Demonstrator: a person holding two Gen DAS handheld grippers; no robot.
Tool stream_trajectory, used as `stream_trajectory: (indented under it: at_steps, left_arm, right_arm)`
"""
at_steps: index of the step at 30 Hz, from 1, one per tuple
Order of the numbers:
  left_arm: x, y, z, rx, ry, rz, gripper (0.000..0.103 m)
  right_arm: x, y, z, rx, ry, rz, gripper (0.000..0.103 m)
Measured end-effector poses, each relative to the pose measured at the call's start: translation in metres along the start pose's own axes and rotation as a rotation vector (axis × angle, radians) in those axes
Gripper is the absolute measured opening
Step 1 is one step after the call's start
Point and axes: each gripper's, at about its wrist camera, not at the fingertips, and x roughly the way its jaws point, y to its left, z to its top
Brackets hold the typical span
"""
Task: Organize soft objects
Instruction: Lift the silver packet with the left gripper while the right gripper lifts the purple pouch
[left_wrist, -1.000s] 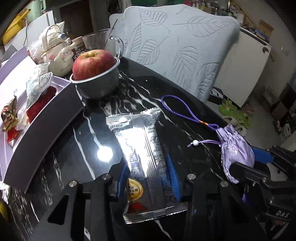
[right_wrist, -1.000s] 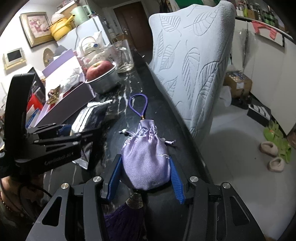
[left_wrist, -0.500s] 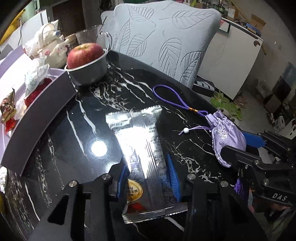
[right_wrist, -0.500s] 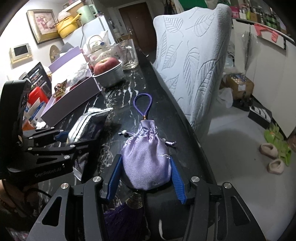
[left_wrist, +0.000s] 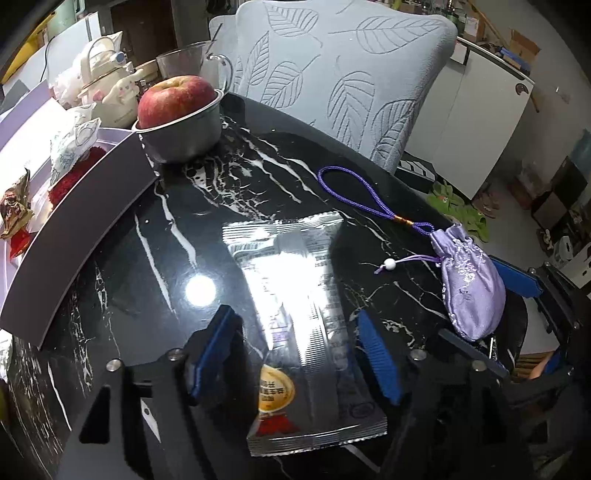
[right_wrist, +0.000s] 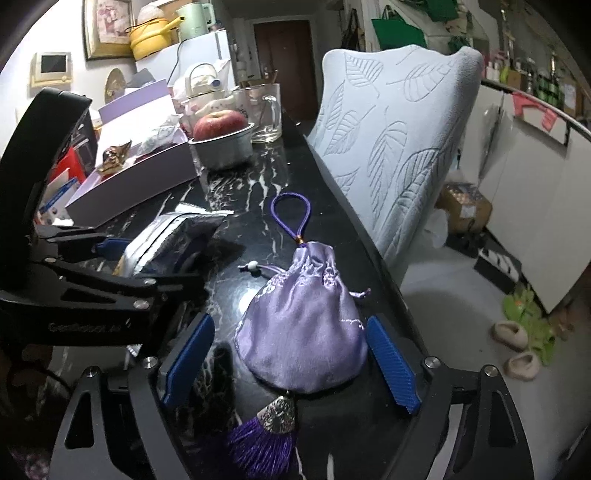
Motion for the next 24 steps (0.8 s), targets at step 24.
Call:
stream_trajectory:
  at_steps: [24]
  left_arm:
    - [-0.004,0.001,0.000,0.011,-0.077,-0.029,0.034]
  right_arm:
    - [-0.018,0.005,0.013,0.047,-0.027,0.041,0.045]
